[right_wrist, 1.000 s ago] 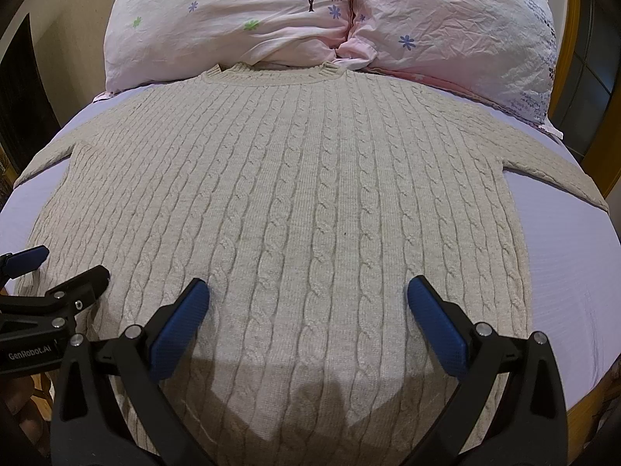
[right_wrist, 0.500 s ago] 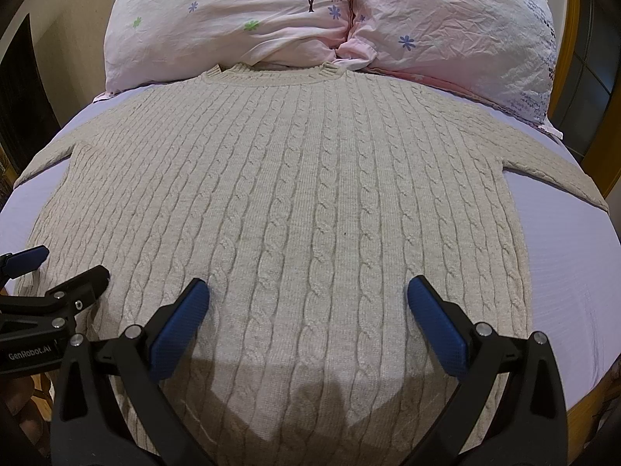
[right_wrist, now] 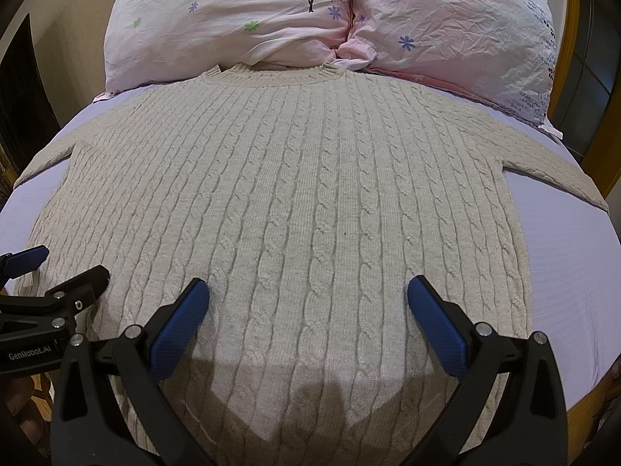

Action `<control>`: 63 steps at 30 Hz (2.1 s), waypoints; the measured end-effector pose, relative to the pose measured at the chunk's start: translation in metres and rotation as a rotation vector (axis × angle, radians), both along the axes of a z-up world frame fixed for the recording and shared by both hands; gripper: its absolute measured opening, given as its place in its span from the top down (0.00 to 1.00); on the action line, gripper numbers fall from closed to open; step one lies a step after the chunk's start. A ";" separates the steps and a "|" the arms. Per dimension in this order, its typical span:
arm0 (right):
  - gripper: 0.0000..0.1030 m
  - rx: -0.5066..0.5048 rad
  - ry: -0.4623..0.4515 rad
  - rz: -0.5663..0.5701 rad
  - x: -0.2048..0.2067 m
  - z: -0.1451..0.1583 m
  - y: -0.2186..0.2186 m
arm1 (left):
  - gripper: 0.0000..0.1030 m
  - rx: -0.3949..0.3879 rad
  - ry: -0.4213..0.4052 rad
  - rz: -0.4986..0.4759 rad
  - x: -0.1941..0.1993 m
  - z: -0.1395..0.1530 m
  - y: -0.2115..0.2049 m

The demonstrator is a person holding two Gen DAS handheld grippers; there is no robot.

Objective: Fold small clothes

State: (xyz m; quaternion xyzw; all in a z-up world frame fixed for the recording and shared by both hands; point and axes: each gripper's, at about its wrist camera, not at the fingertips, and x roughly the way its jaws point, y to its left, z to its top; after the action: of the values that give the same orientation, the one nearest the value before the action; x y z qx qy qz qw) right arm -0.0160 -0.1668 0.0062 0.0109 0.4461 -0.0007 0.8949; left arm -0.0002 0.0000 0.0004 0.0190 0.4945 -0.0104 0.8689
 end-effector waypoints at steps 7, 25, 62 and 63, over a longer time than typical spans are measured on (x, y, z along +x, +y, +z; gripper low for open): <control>0.02 0.000 0.000 0.000 0.000 0.000 0.000 | 0.01 0.000 0.000 0.000 0.000 0.000 0.000; 0.02 -0.002 0.000 0.004 -0.001 0.007 -0.001 | 0.01 0.000 0.001 0.001 0.000 0.000 0.000; 0.94 0.409 -0.372 -0.824 0.071 0.087 -0.422 | 0.01 -0.506 -0.484 0.154 0.029 0.049 0.148; 0.94 0.404 -0.423 -0.712 0.082 0.111 -0.389 | 0.01 -0.496 -0.490 0.183 0.029 0.051 0.158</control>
State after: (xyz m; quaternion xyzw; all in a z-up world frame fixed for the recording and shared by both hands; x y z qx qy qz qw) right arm 0.0658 -0.5560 0.1171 0.3375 0.2133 -0.2191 0.8903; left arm 0.0290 0.1576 0.0514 -0.2347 0.2538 -0.0472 0.9372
